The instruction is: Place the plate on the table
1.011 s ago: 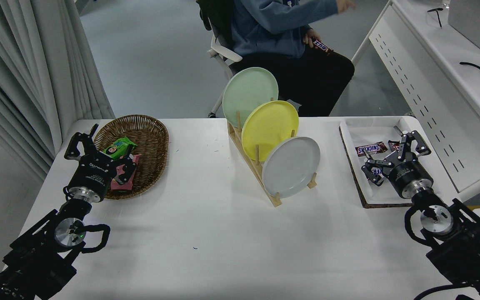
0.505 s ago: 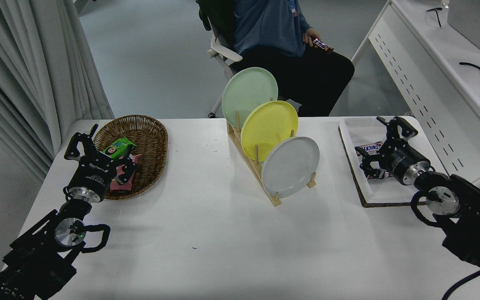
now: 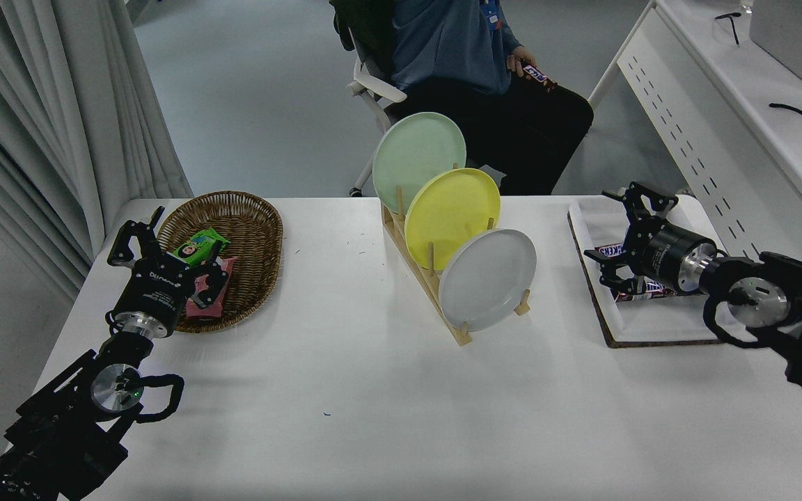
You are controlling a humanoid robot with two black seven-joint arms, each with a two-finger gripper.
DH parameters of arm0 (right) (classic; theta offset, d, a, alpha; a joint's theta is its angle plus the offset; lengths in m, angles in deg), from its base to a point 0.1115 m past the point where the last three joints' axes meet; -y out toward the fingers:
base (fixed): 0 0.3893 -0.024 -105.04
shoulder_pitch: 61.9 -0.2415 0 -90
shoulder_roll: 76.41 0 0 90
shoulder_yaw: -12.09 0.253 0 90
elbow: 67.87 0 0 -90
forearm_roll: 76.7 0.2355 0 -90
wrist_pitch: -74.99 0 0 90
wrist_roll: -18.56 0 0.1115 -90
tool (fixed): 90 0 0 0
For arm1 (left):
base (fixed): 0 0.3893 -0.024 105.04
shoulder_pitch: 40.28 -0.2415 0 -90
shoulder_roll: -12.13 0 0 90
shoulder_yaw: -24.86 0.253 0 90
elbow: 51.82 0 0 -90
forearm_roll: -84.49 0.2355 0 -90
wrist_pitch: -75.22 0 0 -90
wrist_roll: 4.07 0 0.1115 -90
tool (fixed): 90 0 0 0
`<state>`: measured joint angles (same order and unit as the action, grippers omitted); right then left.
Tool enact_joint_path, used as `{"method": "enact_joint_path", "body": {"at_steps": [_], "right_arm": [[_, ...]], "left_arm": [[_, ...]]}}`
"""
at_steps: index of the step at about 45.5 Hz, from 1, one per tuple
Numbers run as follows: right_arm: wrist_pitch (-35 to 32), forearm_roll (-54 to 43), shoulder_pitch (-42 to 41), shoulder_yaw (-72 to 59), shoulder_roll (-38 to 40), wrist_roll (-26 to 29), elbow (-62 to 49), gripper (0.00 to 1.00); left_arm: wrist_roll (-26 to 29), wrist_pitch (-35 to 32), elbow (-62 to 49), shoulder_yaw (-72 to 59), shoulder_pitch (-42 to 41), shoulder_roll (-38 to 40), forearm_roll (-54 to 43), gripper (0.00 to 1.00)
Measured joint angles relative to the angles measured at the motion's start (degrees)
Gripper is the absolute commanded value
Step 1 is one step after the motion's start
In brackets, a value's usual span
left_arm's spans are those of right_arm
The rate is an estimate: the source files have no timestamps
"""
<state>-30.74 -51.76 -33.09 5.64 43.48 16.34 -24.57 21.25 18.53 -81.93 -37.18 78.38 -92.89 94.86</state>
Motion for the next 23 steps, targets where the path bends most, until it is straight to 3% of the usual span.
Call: {"method": "enact_joint_path", "body": {"at_steps": [10, 23], "right_arm": [[1.30, 2.25, -4.97, -4.24, 1.71, 5.42, 4.50, 1.00], [1.71, -1.25, -9.92, -5.79, 1.88, 7.62, 6.18, 1.00]], "left_arm": [[0.00, 0.00, 0.03, 0.00, 0.00, 0.00, 0.00, 1.00], [0.00, 0.00, 0.02, 0.00, 0.00, 0.00, 0.00, 1.00]]}}
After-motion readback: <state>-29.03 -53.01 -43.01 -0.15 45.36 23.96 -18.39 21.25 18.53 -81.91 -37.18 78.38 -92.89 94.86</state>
